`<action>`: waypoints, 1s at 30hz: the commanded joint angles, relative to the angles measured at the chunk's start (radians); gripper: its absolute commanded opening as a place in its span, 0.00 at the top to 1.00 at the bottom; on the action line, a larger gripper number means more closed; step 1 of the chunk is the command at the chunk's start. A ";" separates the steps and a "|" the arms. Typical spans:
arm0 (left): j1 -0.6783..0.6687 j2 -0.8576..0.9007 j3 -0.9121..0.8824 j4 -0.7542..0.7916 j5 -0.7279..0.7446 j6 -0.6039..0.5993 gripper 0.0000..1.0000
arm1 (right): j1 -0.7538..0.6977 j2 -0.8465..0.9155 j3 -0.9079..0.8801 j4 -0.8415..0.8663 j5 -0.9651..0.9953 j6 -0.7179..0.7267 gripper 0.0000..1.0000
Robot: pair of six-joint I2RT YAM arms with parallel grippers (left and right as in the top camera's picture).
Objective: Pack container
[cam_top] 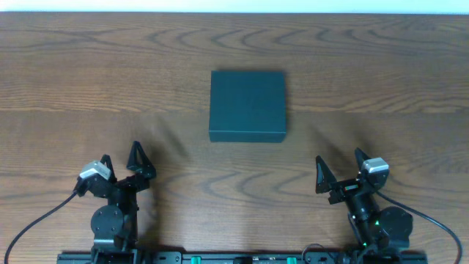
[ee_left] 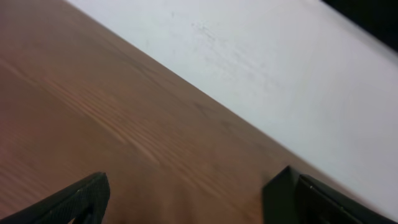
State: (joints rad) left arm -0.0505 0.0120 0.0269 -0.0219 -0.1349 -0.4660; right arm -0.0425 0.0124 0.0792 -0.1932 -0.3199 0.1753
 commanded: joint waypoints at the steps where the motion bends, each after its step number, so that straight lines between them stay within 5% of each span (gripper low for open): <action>1: -0.002 -0.006 -0.022 -0.040 -0.014 0.208 0.05 | -0.016 -0.006 -0.015 -0.005 0.018 -0.016 0.01; 6: -0.002 -0.006 -0.022 -0.041 -0.003 0.389 0.05 | -0.016 0.000 -0.015 -0.007 0.027 -0.016 0.01; 13: -0.002 -0.006 -0.022 -0.041 -0.003 0.388 0.05 | -0.016 0.001 -0.015 -0.006 0.057 -0.023 0.01; 19: -0.002 -0.006 -0.022 -0.042 0.006 0.391 0.05 | -0.016 0.001 -0.015 -0.010 0.183 -0.338 0.01; 30: -0.002 -0.006 -0.022 -0.043 0.012 0.426 0.05 | -0.016 0.001 -0.015 -0.013 0.189 -0.277 0.01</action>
State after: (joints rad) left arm -0.0505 0.0120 0.0269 -0.0235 -0.1268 -0.0540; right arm -0.0517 0.0128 0.0788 -0.1982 -0.1471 -0.1162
